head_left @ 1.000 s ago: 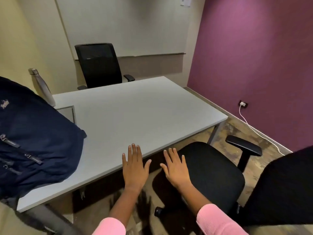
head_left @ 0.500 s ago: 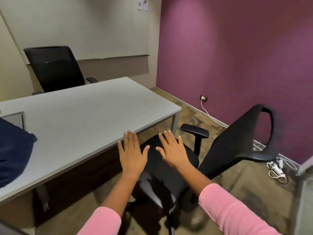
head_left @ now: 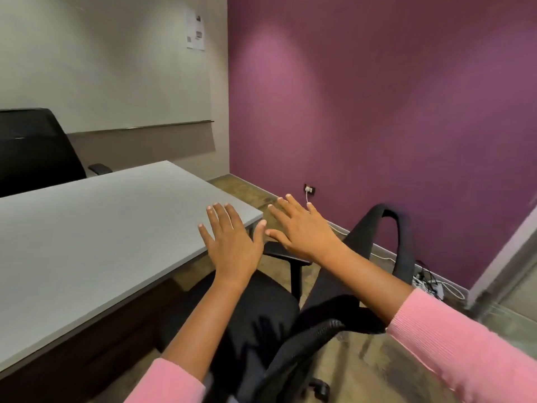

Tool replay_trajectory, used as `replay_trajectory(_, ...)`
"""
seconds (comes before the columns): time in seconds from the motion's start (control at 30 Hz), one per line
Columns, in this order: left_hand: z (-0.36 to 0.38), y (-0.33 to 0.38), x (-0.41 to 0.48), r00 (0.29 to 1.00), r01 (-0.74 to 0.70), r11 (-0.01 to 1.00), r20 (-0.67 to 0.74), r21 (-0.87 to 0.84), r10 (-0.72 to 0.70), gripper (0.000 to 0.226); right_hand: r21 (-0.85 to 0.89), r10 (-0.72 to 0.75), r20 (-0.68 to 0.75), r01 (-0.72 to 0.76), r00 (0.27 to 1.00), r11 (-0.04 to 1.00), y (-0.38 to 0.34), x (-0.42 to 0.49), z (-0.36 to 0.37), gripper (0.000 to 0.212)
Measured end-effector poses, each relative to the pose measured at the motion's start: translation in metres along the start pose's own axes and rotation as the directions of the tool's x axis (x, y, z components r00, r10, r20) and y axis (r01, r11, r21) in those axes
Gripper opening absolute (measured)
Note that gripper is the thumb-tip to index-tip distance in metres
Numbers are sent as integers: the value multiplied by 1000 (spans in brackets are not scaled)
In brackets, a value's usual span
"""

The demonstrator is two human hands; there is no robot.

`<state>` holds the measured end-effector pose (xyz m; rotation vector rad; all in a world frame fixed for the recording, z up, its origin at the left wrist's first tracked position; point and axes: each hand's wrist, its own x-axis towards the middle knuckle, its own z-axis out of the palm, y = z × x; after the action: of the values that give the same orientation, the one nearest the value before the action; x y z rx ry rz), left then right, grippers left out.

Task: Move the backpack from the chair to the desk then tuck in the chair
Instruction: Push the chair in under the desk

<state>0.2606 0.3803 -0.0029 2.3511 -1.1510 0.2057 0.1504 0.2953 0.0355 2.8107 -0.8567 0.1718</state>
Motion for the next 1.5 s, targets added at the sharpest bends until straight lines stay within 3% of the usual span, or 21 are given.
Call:
replay_trajectory(0.23,16,84,8,988,-107,991,103,-83,116,86,6,-36,92,36,995,999,105,-18,-10,74)
replay_trajectory(0.37,30,126,0,967,-167,984,184,-68,177,88,35,2,137,-6,991,999,159,-32,3,63)
replay_trajectory(0.53,48,169,-17,925,-233,972,310,8,219,91,93,-12,188,-6,982,996,213,-46,22,67)
replay_trajectory(0.67,57,190,-31,895,-163,983,432,81,113,100,199,-114,210,72,971,977,253,-52,34,71)
replay_trajectory(0.8,61,209,-43,850,-9,990,522,141,-67,110,281,-307,218,242,926,929,282,-52,48,73)
replay_trajectory(1.0,76,244,-66,815,185,953,504,241,-286,133,370,-606,179,518,775,771,299,-40,72,63)
replay_trajectory(1.13,85,251,-82,823,294,913,411,281,-392,142,371,-757,134,676,639,636,303,-29,77,76)
replay_trajectory(1.27,83,251,-88,834,355,889,332,288,-441,139,366,-820,77,749,567,552,300,-22,81,81)
replay_trajectory(1.5,75,239,-88,814,378,874,340,304,-470,137,377,-825,-8,766,566,522,290,-22,83,86)
